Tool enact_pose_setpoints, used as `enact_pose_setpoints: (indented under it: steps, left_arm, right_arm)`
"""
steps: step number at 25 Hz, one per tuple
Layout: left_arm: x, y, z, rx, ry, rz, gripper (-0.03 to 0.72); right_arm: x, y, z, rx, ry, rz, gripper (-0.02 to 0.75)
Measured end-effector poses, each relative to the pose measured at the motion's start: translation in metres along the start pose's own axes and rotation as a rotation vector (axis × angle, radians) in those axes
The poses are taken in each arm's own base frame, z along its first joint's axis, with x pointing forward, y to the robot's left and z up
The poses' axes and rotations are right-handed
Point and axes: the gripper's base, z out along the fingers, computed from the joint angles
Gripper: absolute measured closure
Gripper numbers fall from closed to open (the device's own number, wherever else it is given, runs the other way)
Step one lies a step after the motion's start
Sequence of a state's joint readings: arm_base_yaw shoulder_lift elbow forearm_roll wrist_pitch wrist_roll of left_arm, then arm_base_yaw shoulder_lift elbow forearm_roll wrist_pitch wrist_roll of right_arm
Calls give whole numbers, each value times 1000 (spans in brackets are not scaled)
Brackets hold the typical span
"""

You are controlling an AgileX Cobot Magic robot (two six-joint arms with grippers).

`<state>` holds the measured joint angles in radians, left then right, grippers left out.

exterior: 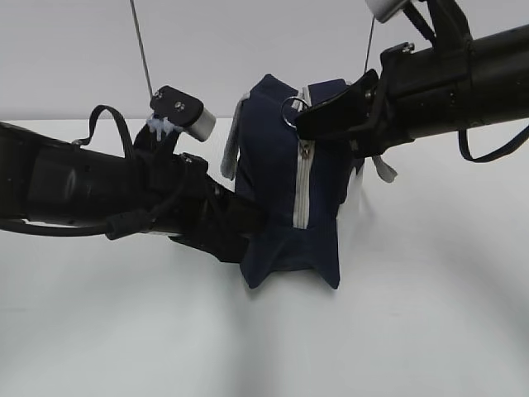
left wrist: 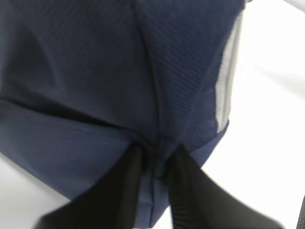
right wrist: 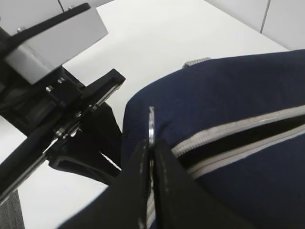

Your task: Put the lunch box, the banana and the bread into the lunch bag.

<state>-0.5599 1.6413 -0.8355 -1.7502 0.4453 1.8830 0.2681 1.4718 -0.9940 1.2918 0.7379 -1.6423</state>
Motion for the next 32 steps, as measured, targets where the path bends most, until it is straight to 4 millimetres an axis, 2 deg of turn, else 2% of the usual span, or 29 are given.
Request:
enact_pose_setpoints:
  steps: [2, 4, 12, 20, 32]
  left_arm:
    - [0, 0, 0, 3, -1, 0, 648]
    - [0, 0, 0, 3, -1, 0, 671]
    - [0, 0, 0, 4, -1, 0, 674]
    - [0, 0, 0, 4, -1, 0, 676]
    - [1, -3, 0, 28, -3, -1, 677]
  right_arm:
    - [0, 0, 0, 0, 0, 0, 754]
    - [0, 0, 0, 0, 0, 0, 754]
    - [-2, -1, 0, 4, -16, 14, 754]
    - [-18, -5, -4, 20, -52, 3, 754]
    - [-19, -14, -4, 119, -55, 45, 754]
